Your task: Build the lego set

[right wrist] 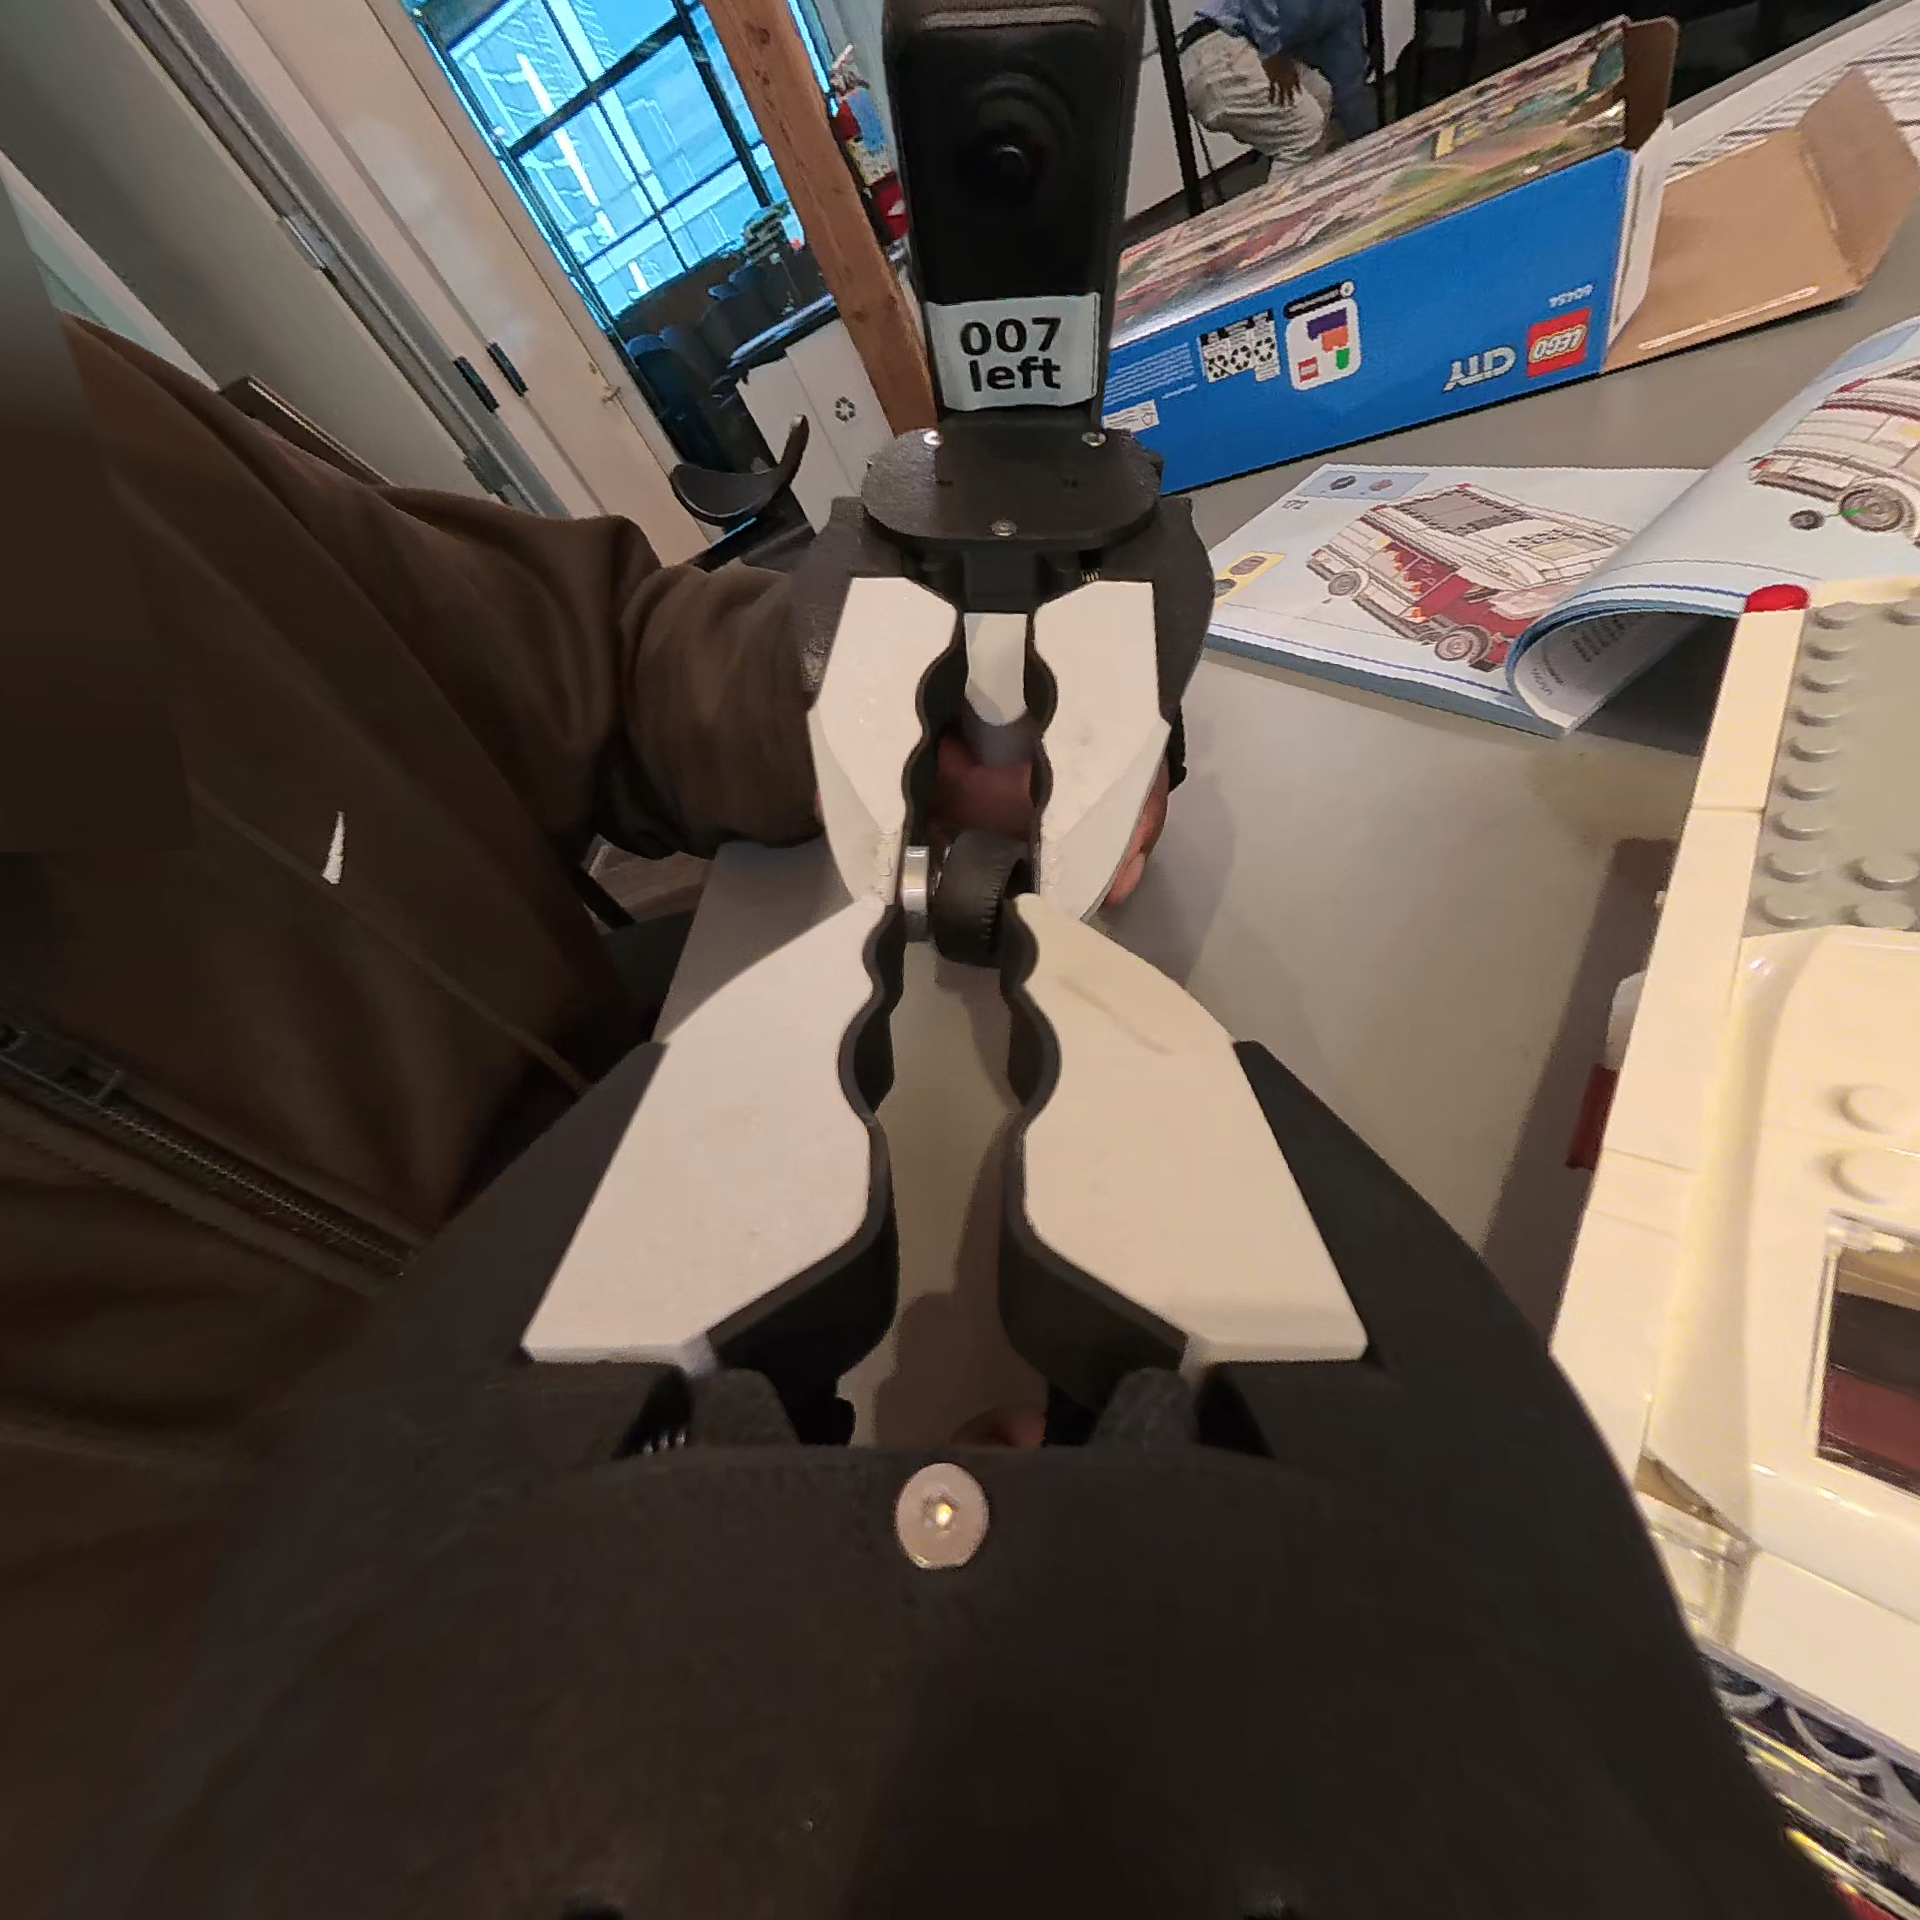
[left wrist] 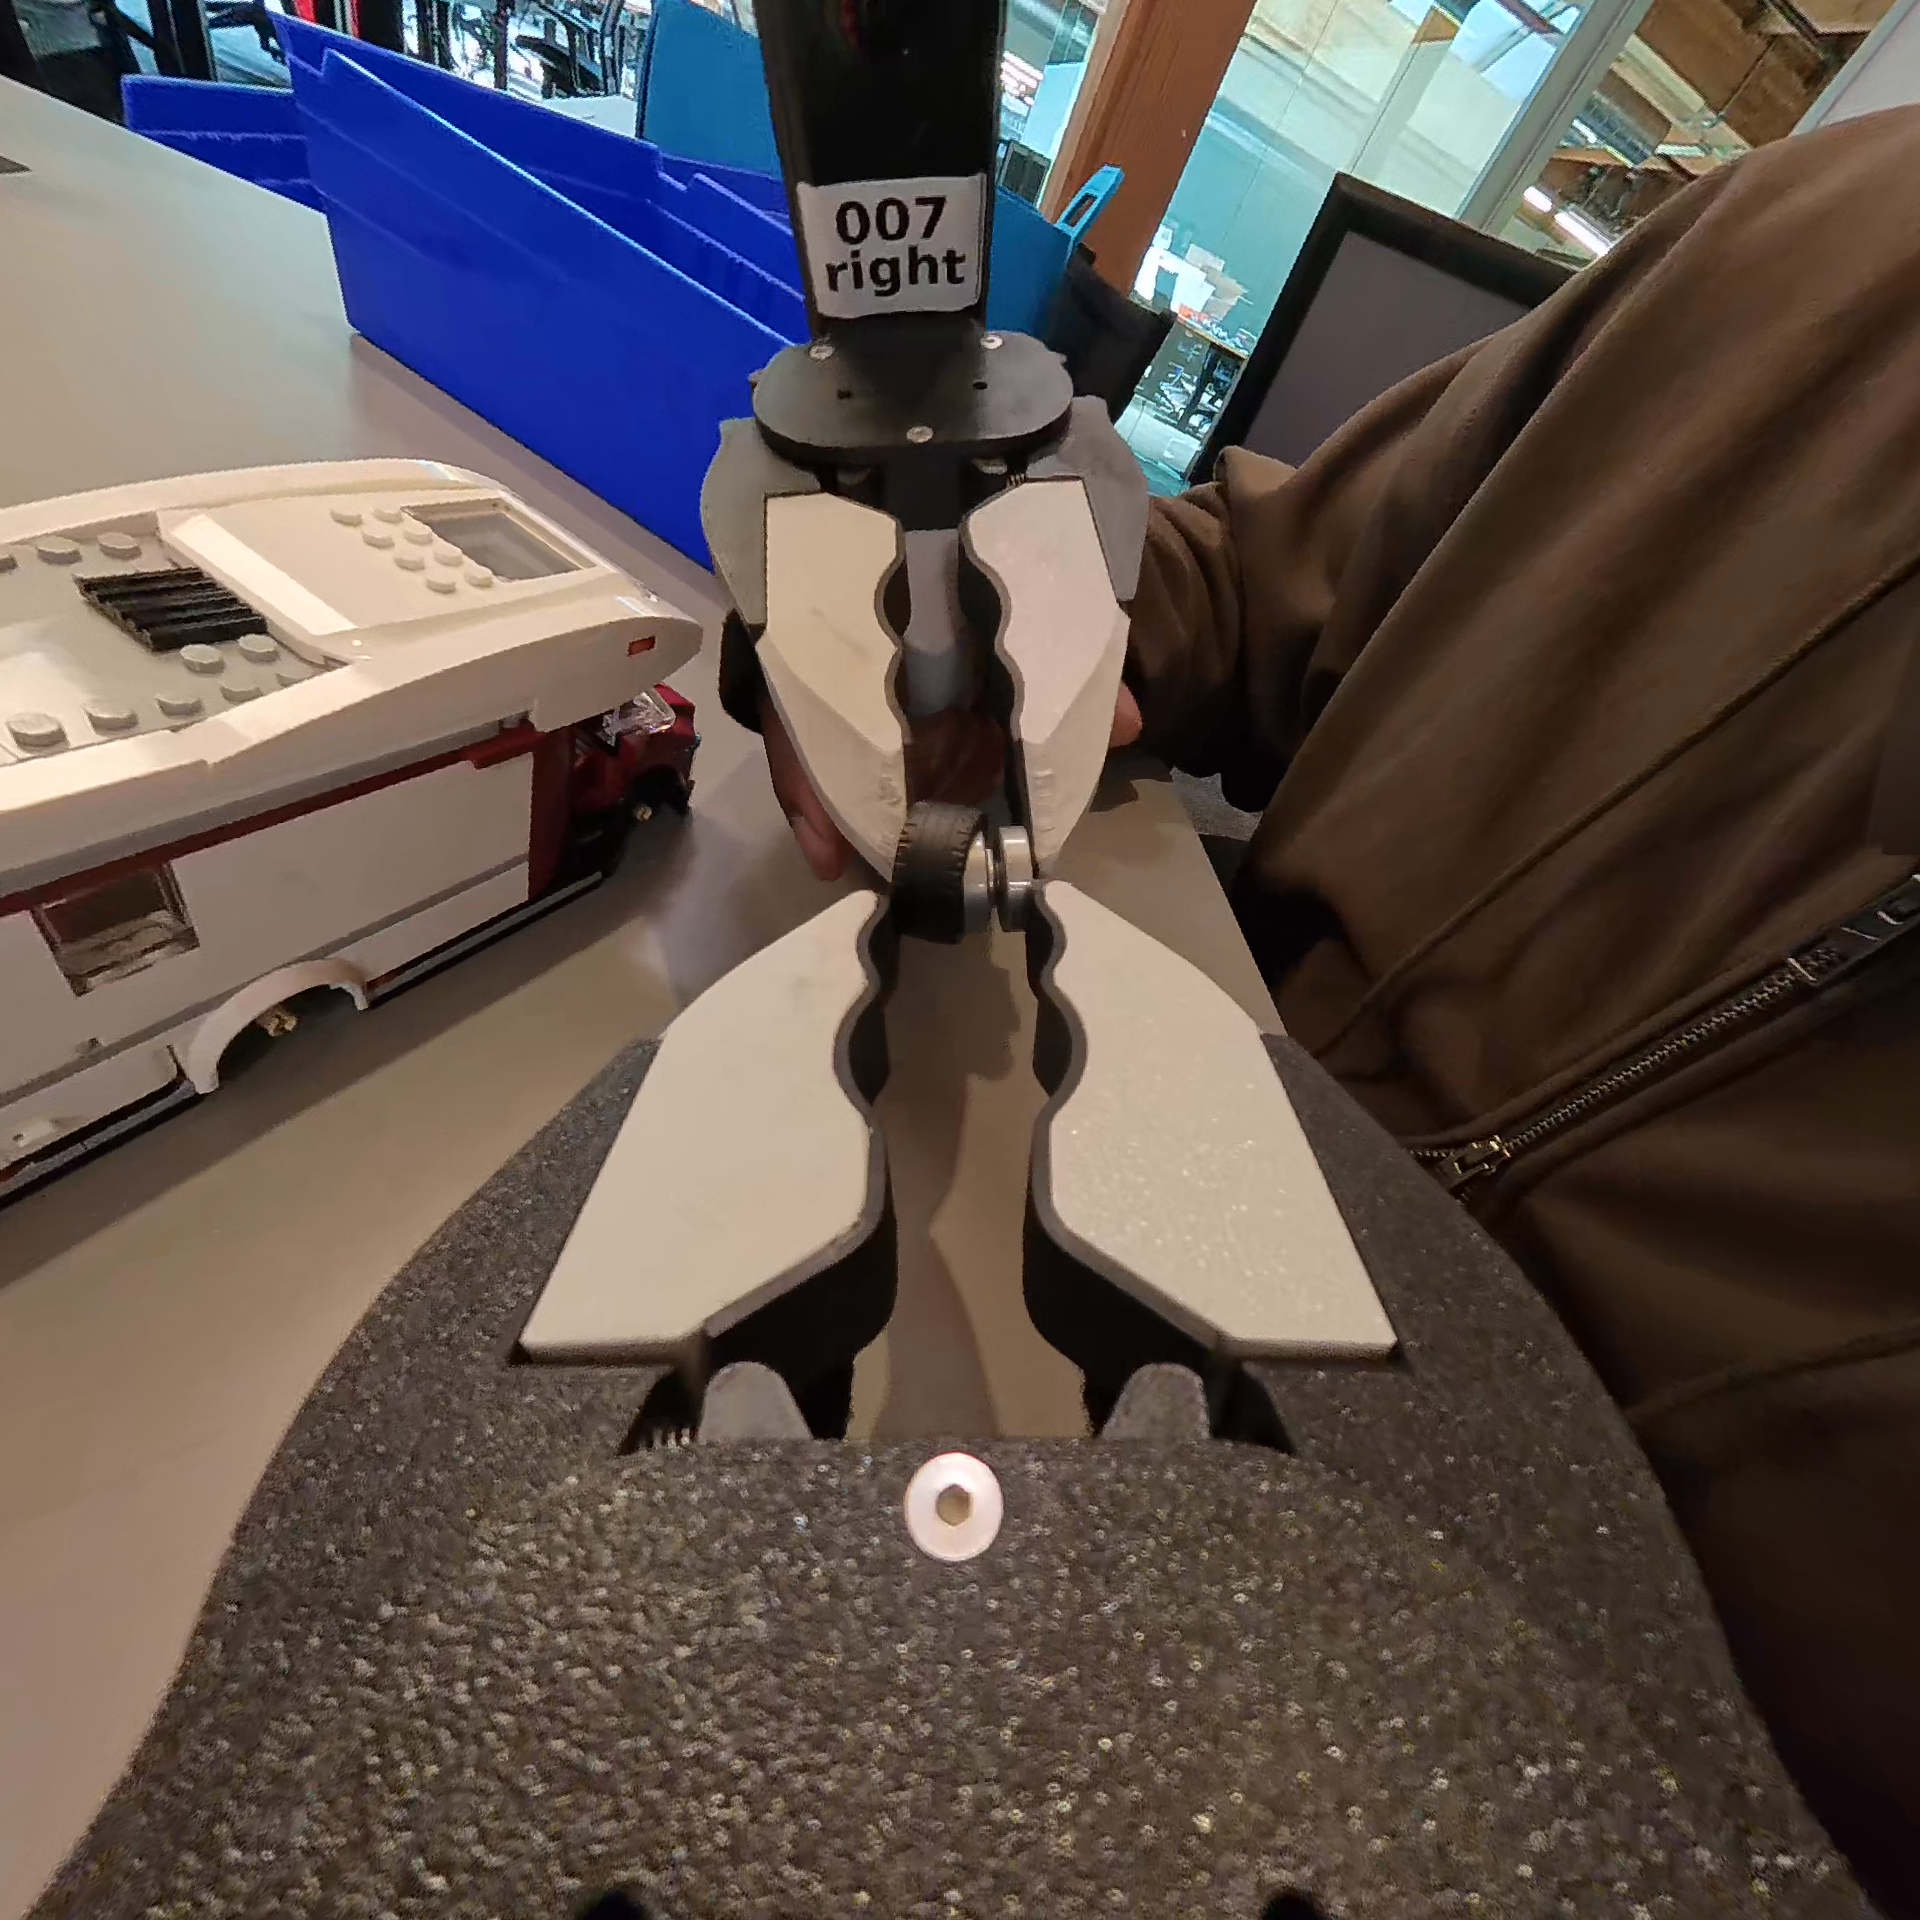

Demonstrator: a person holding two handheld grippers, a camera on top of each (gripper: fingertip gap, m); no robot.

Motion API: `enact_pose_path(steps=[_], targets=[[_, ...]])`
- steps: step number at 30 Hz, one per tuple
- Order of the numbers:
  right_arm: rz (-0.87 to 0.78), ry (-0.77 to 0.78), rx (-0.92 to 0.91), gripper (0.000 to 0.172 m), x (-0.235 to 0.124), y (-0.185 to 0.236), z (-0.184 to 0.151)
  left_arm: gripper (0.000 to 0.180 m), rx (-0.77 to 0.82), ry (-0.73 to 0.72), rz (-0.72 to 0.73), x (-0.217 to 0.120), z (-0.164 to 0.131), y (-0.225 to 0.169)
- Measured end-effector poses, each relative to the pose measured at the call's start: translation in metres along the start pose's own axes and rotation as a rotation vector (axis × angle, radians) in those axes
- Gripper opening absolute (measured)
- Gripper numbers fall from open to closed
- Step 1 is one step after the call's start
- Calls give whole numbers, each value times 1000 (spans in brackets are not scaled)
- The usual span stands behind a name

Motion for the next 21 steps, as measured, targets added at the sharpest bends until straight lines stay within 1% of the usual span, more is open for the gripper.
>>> enact_pose_path(steps=[4, 7, 14, 17, 21], targets=[[-45, 15, -15, 23, 0, -2, -1, 24, 6, 21, 24, 0, -1, 1], [-57, 26, -14, 24, 1, -4, -2, 24, 23, 48, 44, 2, -3, 1], [-70, 42, -37, 19, 2, -4, -4, 24, 30, 66, 72, 1, -5, 3], [-88, 11, -32, 17, 0, -6, -1, 24, 26, 29, 105, 0, 0, 5], [-91, -72, -31, 15, -4, -6, 6, 25, -19, -64, 94, -2, 6, 6]])
Point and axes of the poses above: each gripper's, where its closed fingertips meet, x out along the fingers, z out of its top, y = z × x across the jaws, the point moved 6 cm from there along -x, back along the fingers, and after that the axes turned 1 degree about y, right-handed, at the moved point
